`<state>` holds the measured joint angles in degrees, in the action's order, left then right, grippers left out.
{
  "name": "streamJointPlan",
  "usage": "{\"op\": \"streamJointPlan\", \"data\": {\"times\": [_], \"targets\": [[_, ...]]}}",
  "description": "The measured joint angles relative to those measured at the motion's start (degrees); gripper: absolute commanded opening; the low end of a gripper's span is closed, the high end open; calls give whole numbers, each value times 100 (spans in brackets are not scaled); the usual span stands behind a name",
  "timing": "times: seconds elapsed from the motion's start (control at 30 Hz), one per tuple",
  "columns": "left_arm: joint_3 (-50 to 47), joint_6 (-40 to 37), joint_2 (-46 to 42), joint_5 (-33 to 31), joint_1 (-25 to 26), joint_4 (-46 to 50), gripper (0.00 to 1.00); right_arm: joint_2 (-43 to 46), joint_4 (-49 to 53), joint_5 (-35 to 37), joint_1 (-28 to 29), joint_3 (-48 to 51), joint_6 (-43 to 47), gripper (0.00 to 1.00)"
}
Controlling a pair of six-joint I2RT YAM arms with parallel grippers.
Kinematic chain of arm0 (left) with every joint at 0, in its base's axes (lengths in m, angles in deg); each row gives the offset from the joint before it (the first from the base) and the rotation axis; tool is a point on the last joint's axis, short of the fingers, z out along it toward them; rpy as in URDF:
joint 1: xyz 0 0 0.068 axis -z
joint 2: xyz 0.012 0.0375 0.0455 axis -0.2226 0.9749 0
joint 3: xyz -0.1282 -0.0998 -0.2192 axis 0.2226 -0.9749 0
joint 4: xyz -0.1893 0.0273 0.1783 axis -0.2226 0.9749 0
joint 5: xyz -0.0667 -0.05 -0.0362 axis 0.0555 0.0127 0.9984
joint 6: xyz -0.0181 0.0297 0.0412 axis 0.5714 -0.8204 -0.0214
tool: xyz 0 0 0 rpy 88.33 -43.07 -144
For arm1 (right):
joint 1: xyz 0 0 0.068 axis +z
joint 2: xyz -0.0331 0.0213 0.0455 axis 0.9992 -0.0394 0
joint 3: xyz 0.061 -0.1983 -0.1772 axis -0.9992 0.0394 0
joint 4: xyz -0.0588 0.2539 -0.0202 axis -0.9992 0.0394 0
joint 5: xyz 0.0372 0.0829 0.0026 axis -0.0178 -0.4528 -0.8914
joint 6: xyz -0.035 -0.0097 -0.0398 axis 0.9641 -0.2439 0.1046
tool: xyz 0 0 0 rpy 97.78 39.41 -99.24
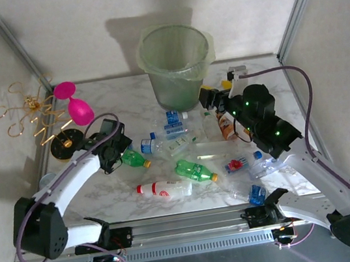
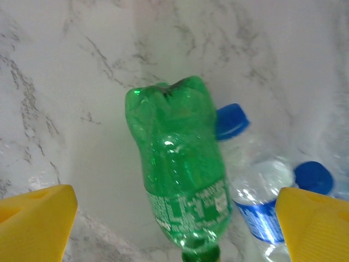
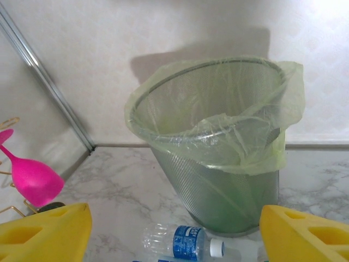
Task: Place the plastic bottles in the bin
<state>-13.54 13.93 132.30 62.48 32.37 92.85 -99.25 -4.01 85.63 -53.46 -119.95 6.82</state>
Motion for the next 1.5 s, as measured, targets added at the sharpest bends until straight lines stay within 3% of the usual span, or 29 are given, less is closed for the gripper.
{"op": "streamJointPlan", "data": {"times": [0.4, 0.53, 0.73, 1.03, 1.27, 1.43, 1.5], "targets": [[-133, -190, 1268, 199, -525, -697, 80, -7, -98, 2, 0, 74, 118, 82], [-160, -240, 1408, 256, -525, -870, 77, -44, -109, 2, 0, 74, 140, 82], [-160, -323, 1495, 251, -525, -981, 62, -175, -146, 0, 0, 74, 151, 82], [-160, -391, 1445, 254, -525, -933, 60, -203, -138, -17, 0, 46, 151, 82], [-70, -640, 549, 90, -468, -463, 60, -302, -42, -535, 0, -284, 146, 83], [243, -992, -632, -35, -422, -275, 58, -544, -52, -1394, 0, -581, 127, 84], [376, -1220, -1204, -7, -404, -308, 53, -713, -50, -1834, 11, -664, 87, 84]]}}
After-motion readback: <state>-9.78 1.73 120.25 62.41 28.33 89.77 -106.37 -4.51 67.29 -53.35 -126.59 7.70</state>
